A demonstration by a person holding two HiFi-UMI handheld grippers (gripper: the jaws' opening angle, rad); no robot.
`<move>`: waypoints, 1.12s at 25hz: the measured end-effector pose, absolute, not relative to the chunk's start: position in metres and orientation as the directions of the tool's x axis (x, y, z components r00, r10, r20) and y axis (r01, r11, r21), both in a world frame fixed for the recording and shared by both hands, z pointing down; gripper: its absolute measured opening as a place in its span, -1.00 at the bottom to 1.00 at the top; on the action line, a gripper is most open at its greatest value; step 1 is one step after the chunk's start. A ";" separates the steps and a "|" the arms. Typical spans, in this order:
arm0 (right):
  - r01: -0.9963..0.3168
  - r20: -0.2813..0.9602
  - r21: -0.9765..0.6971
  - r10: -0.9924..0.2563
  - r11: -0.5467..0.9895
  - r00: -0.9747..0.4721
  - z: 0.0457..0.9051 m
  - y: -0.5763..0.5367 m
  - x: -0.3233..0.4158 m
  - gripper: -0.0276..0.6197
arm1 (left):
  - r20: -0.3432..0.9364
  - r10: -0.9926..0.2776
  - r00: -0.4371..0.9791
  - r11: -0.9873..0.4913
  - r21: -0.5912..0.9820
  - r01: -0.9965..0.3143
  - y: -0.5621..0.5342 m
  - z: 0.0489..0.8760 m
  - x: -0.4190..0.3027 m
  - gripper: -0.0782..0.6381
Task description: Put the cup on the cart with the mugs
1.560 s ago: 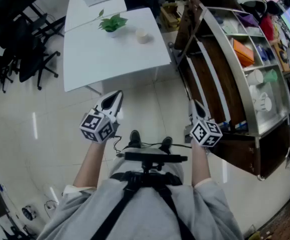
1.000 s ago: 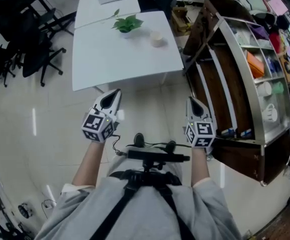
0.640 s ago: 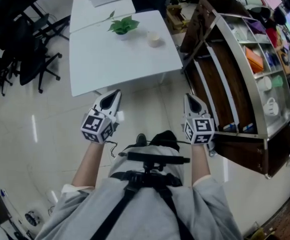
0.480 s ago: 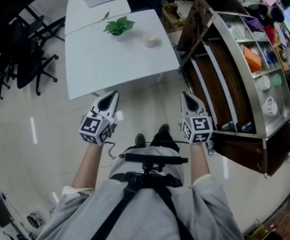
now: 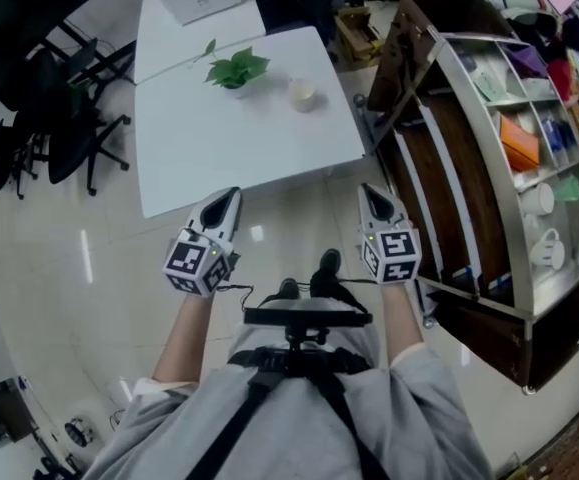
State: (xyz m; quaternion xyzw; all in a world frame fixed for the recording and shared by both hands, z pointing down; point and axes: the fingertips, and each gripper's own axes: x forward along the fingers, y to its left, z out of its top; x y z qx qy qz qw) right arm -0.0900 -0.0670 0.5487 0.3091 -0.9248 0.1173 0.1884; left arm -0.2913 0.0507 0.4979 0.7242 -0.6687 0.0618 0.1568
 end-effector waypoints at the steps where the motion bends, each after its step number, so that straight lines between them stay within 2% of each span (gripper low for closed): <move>1: -0.607 0.422 -0.101 -0.518 0.789 -0.744 0.550 -0.073 -0.092 -0.91 | 0.302 -0.949 0.092 -0.051 0.141 -0.989 0.044 0.497 -0.291 -0.77; 8: -0.554 0.406 -0.120 -0.468 0.824 -0.785 0.556 -0.125 -0.108 -0.91 | 0.304 -0.950 0.069 -0.039 0.104 -0.994 0.003 0.489 -0.280 -0.77; 16: -0.522 0.415 -0.082 -0.447 0.849 -0.792 0.582 -0.165 -0.153 -0.91 | 0.306 -0.951 0.044 -0.021 0.078 -0.997 -0.021 0.484 -0.308 -0.77; 22: -0.590 0.443 -0.021 -0.521 0.807 -0.729 0.616 -0.197 -0.183 -0.91 | 0.319 -0.941 0.111 -0.083 0.100 -0.991 -0.043 0.497 -0.325 -0.77; 23: -0.592 0.451 -0.017 -0.522 0.805 -0.723 0.623 -0.201 -0.189 -0.87 | 0.321 -0.940 0.117 -0.087 0.107 -0.990 -0.047 0.499 -0.330 -0.77; 26: -0.573 0.478 -0.024 -0.494 0.819 -0.726 0.641 -0.210 -0.213 -0.40 | 0.324 -0.938 0.125 -0.086 0.131 -0.988 -0.059 0.502 -0.345 -0.77; 28: -0.549 0.491 -0.027 -0.467 0.835 -0.735 0.653 -0.215 -0.231 -0.18 | 0.327 -0.935 0.136 -0.096 0.136 -0.986 -0.064 0.506 -0.353 -0.77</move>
